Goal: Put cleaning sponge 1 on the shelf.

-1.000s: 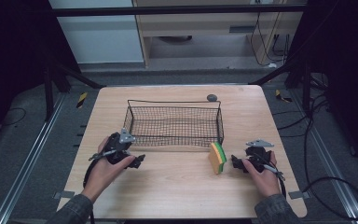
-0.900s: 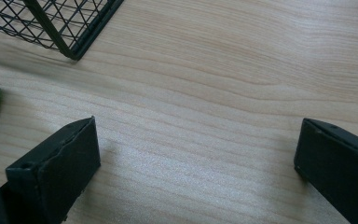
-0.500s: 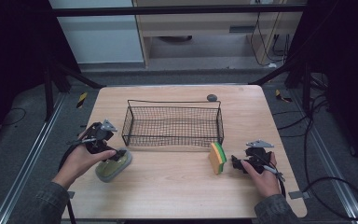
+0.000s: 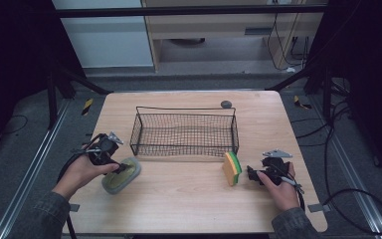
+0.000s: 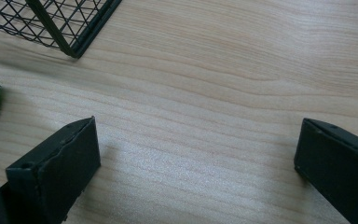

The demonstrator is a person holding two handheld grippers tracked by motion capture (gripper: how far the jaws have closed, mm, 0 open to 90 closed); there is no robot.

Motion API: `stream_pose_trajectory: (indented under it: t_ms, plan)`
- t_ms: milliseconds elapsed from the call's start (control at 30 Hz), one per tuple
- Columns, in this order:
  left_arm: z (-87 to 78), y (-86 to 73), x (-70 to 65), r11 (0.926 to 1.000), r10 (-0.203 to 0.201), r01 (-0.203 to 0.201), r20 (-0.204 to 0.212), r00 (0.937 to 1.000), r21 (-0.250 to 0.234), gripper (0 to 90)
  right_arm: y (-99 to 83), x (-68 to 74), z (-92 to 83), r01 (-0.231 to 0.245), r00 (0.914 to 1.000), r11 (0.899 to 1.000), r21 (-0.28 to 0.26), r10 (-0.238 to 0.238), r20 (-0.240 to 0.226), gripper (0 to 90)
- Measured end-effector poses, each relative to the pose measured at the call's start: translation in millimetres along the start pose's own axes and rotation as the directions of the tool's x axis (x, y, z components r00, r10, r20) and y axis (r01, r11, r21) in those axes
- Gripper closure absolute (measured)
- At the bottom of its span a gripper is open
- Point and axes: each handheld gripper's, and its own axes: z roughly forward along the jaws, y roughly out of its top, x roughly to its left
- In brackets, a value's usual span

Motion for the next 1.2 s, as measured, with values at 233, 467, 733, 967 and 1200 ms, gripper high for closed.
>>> stream_pose_trajectory:
  t_ms: [233, 467, 733, 967, 1200]
  plan:
    - [9.6, -4.9, -2.5, 0.9979, 0.017, -0.020, 0.041, 0.9990, 0.062, 44.4, -0.1, -0.2, -0.5, 0.001, 1.0000, 1.000, 0.000, -0.001, -0.005, 0.4]
    - [13.8, -7.8, -2.9, 0.9972, 0.027, -0.030, 0.050, 0.9984, 0.069, 56.9, -0.4, -0.2, -0.6, 0.001, 1.0000, 1.000, 0.000, -0.001, -0.007, 0.4]
    - [19.8, -8.2, 0.1, 0.9968, 0.017, -0.022, 0.074, 0.9971, 0.077, 63.9, -0.5, -0.2, -0.8, 0.001, 0.9999, 1.000, -0.001, -0.001, -0.010, 0.5]
    - [16.8, -9.6, -1.2, 0.9977, 0.028, -0.031, 0.060, 0.9978, 0.060, 70.6, -0.8, -0.3, -0.8, 0.005, 0.9999, 1.000, -0.002, -0.005, -0.010, 0.4]
    - [-12.6, -11.9, -8.3, 0.9932, 0.106, -0.106, -0.014, 0.9943, -0.047, 70.7, -0.9, -0.3, -1.0, 0.005, 0.9999, 1.000, -0.002, -0.005, -0.011, 0.4]
